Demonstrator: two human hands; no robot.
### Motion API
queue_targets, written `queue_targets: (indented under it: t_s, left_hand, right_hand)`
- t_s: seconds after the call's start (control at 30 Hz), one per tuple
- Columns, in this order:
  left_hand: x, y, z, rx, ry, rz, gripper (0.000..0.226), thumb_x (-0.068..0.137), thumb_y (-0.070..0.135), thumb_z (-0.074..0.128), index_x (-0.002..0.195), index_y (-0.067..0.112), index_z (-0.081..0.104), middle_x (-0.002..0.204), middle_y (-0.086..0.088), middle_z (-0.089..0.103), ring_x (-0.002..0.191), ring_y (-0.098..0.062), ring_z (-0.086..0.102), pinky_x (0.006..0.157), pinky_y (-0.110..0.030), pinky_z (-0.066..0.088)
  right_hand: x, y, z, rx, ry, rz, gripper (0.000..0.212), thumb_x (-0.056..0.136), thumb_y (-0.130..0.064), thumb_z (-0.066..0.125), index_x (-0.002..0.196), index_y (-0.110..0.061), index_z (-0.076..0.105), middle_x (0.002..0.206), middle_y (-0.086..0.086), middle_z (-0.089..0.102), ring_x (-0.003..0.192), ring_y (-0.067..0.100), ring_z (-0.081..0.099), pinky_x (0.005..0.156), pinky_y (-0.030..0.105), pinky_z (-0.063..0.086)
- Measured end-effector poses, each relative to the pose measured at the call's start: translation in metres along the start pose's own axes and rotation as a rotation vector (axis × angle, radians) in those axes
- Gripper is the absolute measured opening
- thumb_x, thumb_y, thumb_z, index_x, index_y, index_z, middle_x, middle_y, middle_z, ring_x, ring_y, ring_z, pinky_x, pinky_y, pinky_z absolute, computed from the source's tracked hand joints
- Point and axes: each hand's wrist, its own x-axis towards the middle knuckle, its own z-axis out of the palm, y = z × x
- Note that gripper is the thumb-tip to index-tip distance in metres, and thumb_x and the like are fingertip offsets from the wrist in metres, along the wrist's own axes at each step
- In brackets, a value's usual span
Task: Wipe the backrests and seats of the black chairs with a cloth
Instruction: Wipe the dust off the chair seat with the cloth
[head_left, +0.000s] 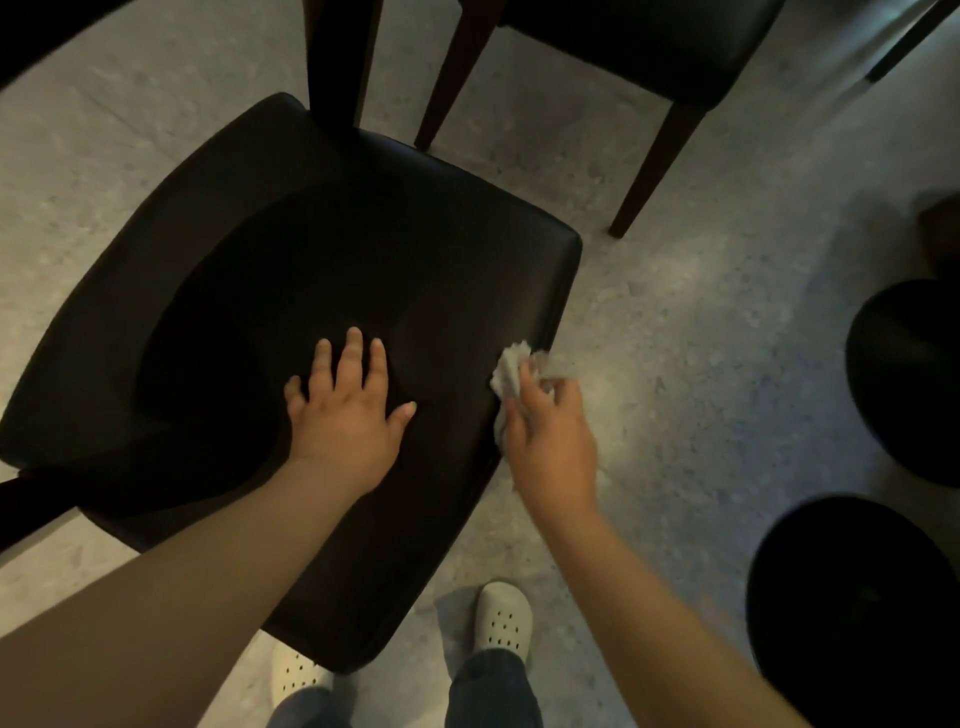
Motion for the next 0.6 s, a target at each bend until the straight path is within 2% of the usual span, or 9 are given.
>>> queue_targets:
  t_s: [0.03, 0.1, 0.17, 0.2, 0.33, 0.4, 0.47, 0.53, 0.6]
  left_hand:
    - [0.0, 0.0, 0.0, -0.004, 0.006, -0.003, 0.076, 0.099, 0.056, 0.031, 0.155, 0.021, -0.006, 0.163, -0.006, -0.012, 0.149, -0.032, -0.009, 0.119, -0.056, 0.012]
    - [-0.002, 0.0, -0.001, -0.024, 0.03, -0.003, 0.076, 0.098, 0.055, 0.034, 0.156, 0.022, -0.003, 0.163, -0.006, -0.01, 0.149, -0.031, -0.008, 0.119, -0.056, 0.012]
    - [-0.005, 0.0, -0.003, -0.098, 0.056, 0.016, 0.076, 0.098, 0.053, 0.038, 0.156, 0.022, 0.0, 0.163, -0.005, -0.009, 0.15, -0.031, -0.007, 0.119, -0.056, 0.011]
    - [-0.008, -0.002, -0.003, -0.147, 0.073, 0.031, 0.076, 0.098, 0.052, 0.04, 0.156, 0.023, 0.0, 0.163, -0.005, -0.009, 0.15, -0.03, -0.007, 0.12, -0.056, 0.01]
    - [-0.033, -0.009, 0.003, -0.282, 0.119, 0.093, 0.073, 0.099, 0.048, 0.039, 0.156, 0.023, 0.002, 0.163, -0.003, -0.007, 0.15, -0.028, -0.01, 0.12, -0.054, 0.007]
    - [-0.048, -0.014, 0.01, -0.301, 0.094, 0.104, 0.072, 0.099, 0.048, 0.038, 0.155, 0.022, 0.002, 0.163, -0.002, -0.007, 0.149, -0.026, -0.01, 0.121, -0.052, 0.007]
    - [-0.06, -0.022, 0.016, -0.289, 0.07, 0.109, 0.071, 0.099, 0.049, 0.038, 0.155, 0.023, 0.003, 0.163, -0.001, -0.007, 0.149, -0.024, -0.011, 0.121, -0.05, 0.005]
    - [-0.067, -0.03, 0.021, -0.274, 0.07, 0.103, 0.071, 0.099, 0.049, 0.038, 0.155, 0.022, 0.005, 0.163, -0.002, -0.005, 0.15, -0.024, -0.01, 0.121, -0.048, 0.005]
    - [-0.071, -0.038, 0.024, -0.26, 0.073, 0.09, 0.071, 0.098, 0.049, 0.04, 0.156, 0.021, 0.008, 0.163, -0.004, -0.002, 0.15, -0.026, -0.006, 0.121, -0.049, 0.009]
  right_hand:
    - [-0.024, 0.0, 0.004, 0.03, -0.041, -0.019, 0.045, 0.1, -0.037, 0.043, 0.145, -0.035, 0.036, 0.116, -0.008, 0.041, 0.08, 0.005, 0.052, 0.071, 0.023, 0.053]
    - [-0.065, -0.001, 0.005, 0.108, -0.127, -0.033, 0.033, 0.099, -0.033, 0.046, 0.131, -0.032, 0.053, 0.105, -0.012, 0.046, 0.079, 0.002, 0.049, 0.069, 0.021, 0.048]
    - [-0.081, 0.002, -0.002, 0.146, -0.14, -0.01, 0.022, 0.097, -0.029, 0.05, 0.112, -0.027, 0.065, 0.096, -0.012, 0.049, 0.079, 0.0, 0.048, 0.068, 0.018, 0.043]
    - [-0.078, 0.003, -0.009, 0.148, -0.113, 0.019, 0.022, 0.097, -0.028, 0.05, 0.111, -0.026, 0.066, 0.096, -0.011, 0.05, 0.079, 0.0, 0.047, 0.068, 0.016, 0.042]
    - [-0.02, 0.004, -0.024, 0.146, 0.061, 0.07, 0.037, 0.099, -0.033, 0.047, 0.135, -0.028, 0.054, 0.106, -0.003, 0.053, 0.087, 0.007, 0.052, 0.075, 0.023, 0.043]
    - [0.007, 0.001, -0.016, 0.092, 0.03, 0.074, 0.042, 0.101, -0.034, 0.045, 0.142, -0.029, 0.046, 0.113, 0.001, 0.053, 0.095, 0.015, 0.055, 0.08, 0.027, 0.044]
    - [0.004, -0.004, -0.003, 0.033, 0.007, 0.083, 0.045, 0.101, -0.034, 0.043, 0.146, -0.029, 0.04, 0.119, 0.003, 0.05, 0.094, 0.017, 0.056, 0.08, 0.029, 0.047]
    - [-0.029, -0.008, 0.008, -0.003, -0.006, 0.071, 0.046, 0.101, -0.032, 0.043, 0.147, -0.03, 0.037, 0.119, 0.001, 0.047, 0.085, 0.01, 0.052, 0.072, 0.022, 0.047]
    - [-0.074, -0.008, 0.017, -0.001, -0.098, 0.009, 0.045, 0.101, -0.03, 0.043, 0.145, -0.03, 0.04, 0.115, -0.006, 0.044, 0.08, 0.003, 0.047, 0.065, 0.013, 0.041]
